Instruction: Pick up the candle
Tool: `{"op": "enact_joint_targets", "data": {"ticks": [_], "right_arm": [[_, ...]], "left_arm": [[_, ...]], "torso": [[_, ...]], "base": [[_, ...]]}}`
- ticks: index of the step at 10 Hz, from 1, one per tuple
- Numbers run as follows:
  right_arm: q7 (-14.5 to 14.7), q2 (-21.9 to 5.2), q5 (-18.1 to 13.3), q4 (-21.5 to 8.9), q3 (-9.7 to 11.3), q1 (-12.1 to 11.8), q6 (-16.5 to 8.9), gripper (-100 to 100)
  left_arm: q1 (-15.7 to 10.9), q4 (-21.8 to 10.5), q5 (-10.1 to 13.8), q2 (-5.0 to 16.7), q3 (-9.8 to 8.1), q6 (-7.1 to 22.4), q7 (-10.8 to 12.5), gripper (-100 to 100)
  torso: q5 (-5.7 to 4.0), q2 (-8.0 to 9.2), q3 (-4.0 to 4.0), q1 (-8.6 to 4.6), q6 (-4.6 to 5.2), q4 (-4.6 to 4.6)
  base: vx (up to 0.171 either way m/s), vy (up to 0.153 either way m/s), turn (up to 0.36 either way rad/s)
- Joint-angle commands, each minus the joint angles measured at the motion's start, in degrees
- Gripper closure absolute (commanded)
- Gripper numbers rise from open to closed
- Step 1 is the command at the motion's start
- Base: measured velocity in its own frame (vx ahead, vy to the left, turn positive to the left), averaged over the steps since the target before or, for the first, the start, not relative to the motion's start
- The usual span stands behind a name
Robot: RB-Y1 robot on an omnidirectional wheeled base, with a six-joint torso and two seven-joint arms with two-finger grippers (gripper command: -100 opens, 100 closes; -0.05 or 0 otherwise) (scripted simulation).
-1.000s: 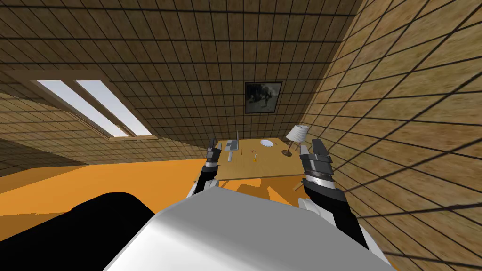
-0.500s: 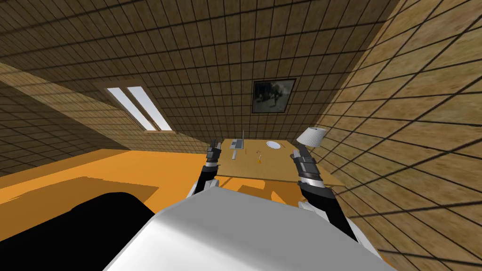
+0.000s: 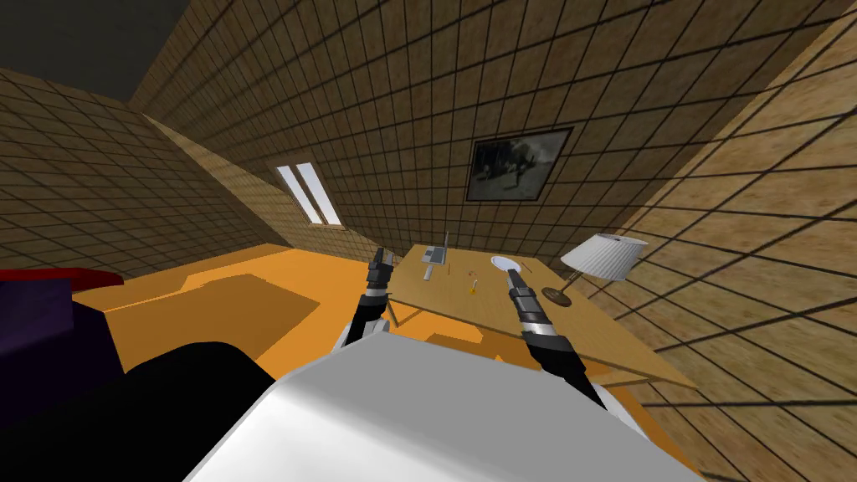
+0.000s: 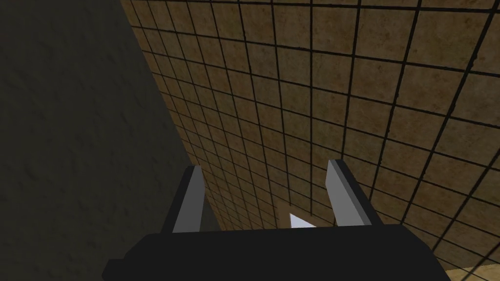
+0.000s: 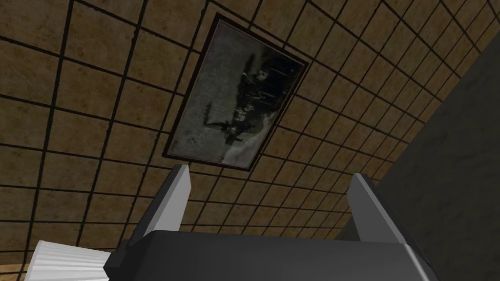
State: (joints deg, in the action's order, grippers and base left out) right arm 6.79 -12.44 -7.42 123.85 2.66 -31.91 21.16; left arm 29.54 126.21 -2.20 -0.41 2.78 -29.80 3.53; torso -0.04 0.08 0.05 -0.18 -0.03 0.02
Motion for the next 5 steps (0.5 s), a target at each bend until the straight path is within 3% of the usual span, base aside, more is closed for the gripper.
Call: {"op": "enact_joint_targets", "data": {"ticks": [1,2,3,5], "right_arm": [[-0.5,-2.5,-0.6,-2.9,1.0,-0.2,-1.1,-100],[-0.5,-2.5,-0.6,-3.1,1.0,-0.2,-1.1,-100],[-0.8,-4.2,-1.0,-5.0,1.7,-0.5,-1.7,-100],[-1.3,-7.4,-1.8,-8.7,3.2,-1.0,-2.9,-100]], "left_arm": [[0.0,0.0,0.0,0.0,0.00,0.0,0.0,0],[0.0,0.0,0.0,0.0,0.00,0.0,0.0,0],[0.0,0.0,0.0,0.0,-0.01,0.0,0.0,0],[0.0,0.0,0.0,0.0,0.00,0.0,0.0,0]], "torso": [[0.00,0.00,0.00,0.00,0.00,0.00],[-0.01,-0.01,0.00,-0.03,0.02,0.00],[0.00,-0.06,-0.03,0.01,0.06,-0.01],[0.01,-0.07,-0.04,0.05,0.00,-0.02]], "base": [[-0.031,-0.043,0.381],[-0.016,-0.031,0.128],[-0.015,-0.012,0.258],[-0.025,-0.019,0.436]]}}
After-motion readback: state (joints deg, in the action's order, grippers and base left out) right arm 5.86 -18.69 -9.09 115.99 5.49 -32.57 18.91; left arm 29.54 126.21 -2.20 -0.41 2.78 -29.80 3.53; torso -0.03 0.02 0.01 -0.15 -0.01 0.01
